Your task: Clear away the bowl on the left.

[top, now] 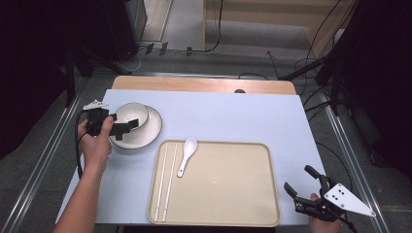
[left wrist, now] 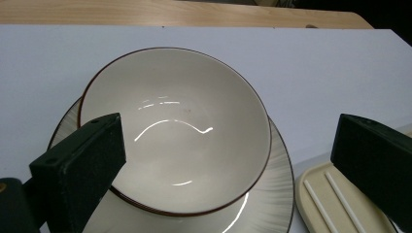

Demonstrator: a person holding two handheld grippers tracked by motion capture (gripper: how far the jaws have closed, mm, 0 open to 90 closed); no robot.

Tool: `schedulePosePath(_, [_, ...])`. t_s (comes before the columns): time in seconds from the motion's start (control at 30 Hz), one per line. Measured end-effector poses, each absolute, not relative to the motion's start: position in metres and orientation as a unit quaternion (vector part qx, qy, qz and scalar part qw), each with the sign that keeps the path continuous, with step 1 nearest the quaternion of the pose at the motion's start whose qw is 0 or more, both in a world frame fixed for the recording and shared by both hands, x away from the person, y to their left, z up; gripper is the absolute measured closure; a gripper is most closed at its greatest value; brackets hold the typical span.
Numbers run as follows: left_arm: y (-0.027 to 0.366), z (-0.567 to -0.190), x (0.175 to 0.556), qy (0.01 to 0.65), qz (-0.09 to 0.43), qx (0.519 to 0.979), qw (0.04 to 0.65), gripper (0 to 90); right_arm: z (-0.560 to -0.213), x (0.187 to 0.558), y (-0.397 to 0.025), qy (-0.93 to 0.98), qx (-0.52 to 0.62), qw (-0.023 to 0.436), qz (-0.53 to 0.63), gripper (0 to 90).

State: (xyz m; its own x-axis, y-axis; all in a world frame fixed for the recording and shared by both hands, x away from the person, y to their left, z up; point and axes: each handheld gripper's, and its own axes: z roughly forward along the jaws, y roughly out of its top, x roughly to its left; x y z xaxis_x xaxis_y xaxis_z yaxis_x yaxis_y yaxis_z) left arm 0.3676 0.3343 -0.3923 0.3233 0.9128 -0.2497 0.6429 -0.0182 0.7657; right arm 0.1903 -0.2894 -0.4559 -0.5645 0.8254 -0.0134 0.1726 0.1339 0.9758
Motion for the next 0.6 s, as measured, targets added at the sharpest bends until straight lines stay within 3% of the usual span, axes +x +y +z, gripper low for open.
schedulePosePath(0.47, [0.351, -0.404, 0.382, 0.610, 0.168, 0.664, 0.399, 7.0, -0.457, 0.191, -0.290, 0.693, 0.360, 0.296, 0.550, 13.0])
schedulePosePath(0.6, [0.354, -0.410, 0.388, 0.630, 0.161, 0.656, 0.383, 13.9, -0.457, 0.191, -0.290, 0.693, 0.361, 0.295, 0.550, 13.1])
